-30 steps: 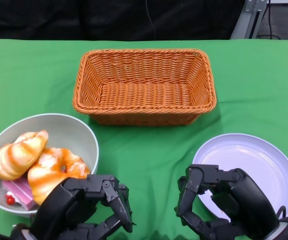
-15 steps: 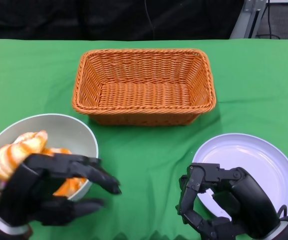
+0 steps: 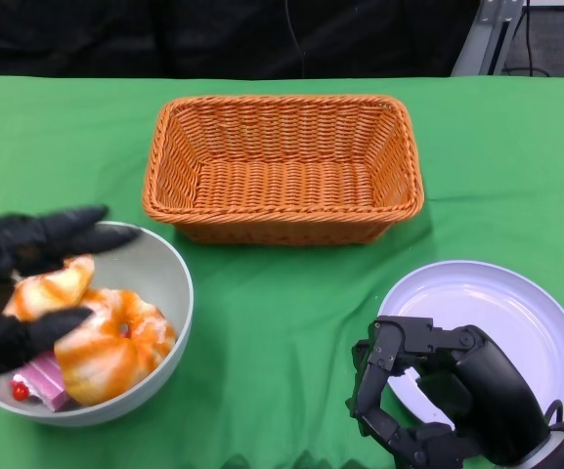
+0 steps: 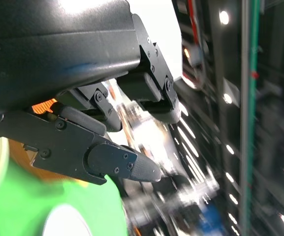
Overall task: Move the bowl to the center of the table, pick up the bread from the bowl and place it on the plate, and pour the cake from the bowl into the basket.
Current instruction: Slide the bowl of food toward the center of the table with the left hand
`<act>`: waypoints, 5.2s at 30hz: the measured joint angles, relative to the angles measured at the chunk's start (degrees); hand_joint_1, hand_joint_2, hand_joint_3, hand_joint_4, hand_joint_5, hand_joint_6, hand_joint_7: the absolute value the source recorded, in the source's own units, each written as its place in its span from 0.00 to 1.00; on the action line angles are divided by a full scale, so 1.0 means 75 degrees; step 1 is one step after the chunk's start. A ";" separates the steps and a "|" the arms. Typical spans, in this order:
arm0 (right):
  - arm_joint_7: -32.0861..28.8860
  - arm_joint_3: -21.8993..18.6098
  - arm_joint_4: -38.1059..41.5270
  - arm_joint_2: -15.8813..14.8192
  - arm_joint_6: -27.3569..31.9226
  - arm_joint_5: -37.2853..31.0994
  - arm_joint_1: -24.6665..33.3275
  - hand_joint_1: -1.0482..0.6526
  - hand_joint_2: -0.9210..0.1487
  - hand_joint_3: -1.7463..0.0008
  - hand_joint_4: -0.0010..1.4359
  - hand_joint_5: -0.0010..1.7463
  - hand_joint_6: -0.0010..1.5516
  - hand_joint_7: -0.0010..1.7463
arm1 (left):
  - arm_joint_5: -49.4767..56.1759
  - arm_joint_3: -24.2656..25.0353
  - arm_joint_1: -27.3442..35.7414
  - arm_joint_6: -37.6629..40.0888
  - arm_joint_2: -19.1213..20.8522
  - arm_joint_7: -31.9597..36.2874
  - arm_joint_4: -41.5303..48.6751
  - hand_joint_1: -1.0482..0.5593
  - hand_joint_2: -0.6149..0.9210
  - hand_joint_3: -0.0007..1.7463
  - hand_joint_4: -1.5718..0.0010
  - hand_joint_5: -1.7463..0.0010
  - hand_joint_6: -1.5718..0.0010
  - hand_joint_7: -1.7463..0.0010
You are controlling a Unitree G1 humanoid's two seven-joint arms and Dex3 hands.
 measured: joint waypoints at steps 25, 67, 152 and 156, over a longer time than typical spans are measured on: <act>-0.0014 -0.0002 0.0017 0.0014 0.0089 -0.0045 0.0002 0.49 0.45 0.38 0.62 0.94 0.53 0.82 | 0.3000 0.0857 -0.1708 -0.2151 0.0988 0.3027 0.4943 0.30 1.00 0.14 0.70 0.99 0.71 0.99; 0.0005 -0.0010 0.0261 0.0041 -0.0141 -0.0055 -0.0022 0.50 0.45 0.38 0.63 0.94 0.53 0.81 | 0.3157 -0.0042 -0.2469 0.0955 0.1116 0.4079 0.7129 0.31 1.00 0.17 0.80 1.00 0.82 1.00; -0.0291 0.0000 0.0529 0.0063 -0.0611 -0.0437 -0.0173 0.51 0.49 0.35 0.64 0.92 0.54 0.80 | 0.2456 -0.1848 0.0065 0.2418 -0.2043 0.4078 0.1752 0.29 1.00 0.19 0.87 0.99 0.85 0.99; -0.0291 0.0000 0.0619 0.0101 -0.0643 -0.0437 -0.0182 0.50 0.48 0.36 0.64 0.92 0.54 0.80 | 0.2818 -0.1741 0.0004 0.2005 -0.2068 0.4297 0.1934 0.30 1.00 0.17 0.74 0.94 0.76 0.97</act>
